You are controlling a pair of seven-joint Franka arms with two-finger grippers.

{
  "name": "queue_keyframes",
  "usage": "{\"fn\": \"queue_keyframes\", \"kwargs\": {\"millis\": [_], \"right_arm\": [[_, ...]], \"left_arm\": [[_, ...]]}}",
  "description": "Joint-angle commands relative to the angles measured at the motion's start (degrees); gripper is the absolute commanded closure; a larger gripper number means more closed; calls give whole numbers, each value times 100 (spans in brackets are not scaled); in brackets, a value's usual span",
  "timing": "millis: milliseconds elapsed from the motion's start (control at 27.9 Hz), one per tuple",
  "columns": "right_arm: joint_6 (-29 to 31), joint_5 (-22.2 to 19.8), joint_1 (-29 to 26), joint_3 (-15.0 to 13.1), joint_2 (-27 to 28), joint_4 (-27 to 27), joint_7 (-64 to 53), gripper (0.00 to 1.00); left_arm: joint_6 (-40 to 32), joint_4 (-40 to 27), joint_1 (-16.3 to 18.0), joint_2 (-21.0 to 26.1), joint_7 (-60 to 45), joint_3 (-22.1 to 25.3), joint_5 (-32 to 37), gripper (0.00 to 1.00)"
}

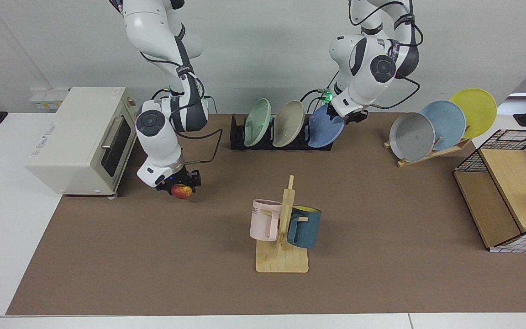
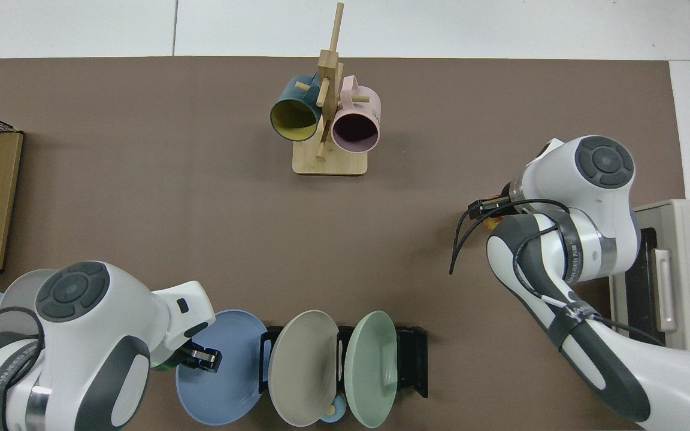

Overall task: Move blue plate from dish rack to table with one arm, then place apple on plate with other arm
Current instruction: 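Lower the left gripper to the blue plate in the dish rack, then grasp the blue plate rim with the left gripper and lift it out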

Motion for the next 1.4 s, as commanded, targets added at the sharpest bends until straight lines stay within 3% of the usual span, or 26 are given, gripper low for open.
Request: {"fn": "queue_keyframes", "kwargs": {"millis": [0, 72, 287, 645, 932, 1075, 1147, 1362], "right_arm": [[-287, -42, -67, 43, -438, 46, -5, 92], [-339, -33, -76, 52, -587, 46, -67, 92], [-690, 20, -67, 52, -913, 177, -85, 92], [-1157, 81, -84, 52, -1256, 344, -331, 92], [-1095, 81, -67, 52, -1221, 424, -445, 92], [-1095, 81, -67, 52, -1221, 424, -454, 92], [-1087, 81, -58, 52, -1221, 424, -454, 92], [-1087, 81, -58, 52, -1221, 424, -454, 92]], "left_arm": [[39, -157, -24, -217, -180, 10, -83, 60], [-66, -114, -15, -217, -215, 19, -74, 74], [-321, 97, 11, -235, -311, 28, 5, 100], [-963, 1028, 169, -200, -584, 81, 601, 100], [-990, 1793, 696, -24, -505, 116, 919, 100], [-543, 1820, 767, 169, -383, 308, 411, 99], [-393, 1811, 759, 231, -347, 502, -63, 93], [134, 1820, 767, 652, 75, 608, -925, 100]]}}
